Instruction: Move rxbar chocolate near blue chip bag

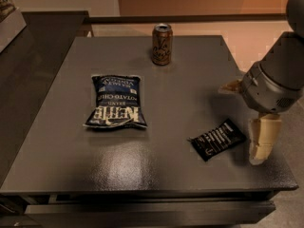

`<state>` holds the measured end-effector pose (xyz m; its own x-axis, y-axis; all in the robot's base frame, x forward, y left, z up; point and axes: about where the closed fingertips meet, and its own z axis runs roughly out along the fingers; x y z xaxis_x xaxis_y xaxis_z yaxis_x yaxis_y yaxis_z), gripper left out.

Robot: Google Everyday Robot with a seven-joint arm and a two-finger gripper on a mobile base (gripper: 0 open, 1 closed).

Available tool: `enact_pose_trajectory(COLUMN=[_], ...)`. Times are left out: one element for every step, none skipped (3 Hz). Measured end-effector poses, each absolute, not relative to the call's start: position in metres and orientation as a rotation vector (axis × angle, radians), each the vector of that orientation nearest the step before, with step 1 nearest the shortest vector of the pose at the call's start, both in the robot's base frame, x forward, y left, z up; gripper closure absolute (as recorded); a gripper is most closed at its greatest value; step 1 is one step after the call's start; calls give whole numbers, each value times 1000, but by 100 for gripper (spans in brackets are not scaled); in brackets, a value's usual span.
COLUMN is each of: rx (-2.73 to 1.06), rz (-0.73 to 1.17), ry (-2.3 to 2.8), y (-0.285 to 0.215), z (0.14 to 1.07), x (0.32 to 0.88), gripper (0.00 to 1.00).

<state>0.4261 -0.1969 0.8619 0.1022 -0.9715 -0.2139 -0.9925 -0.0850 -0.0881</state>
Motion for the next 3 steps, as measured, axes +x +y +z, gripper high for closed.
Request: enact_pose_trajectory(rx=[-2167,-2162,-2157], rz=[220,269,309], ry=[1907,1854,1818], y=[-199,-196,-193], z=[848,839,834], x=[425,424,423], gripper=[0,0,0])
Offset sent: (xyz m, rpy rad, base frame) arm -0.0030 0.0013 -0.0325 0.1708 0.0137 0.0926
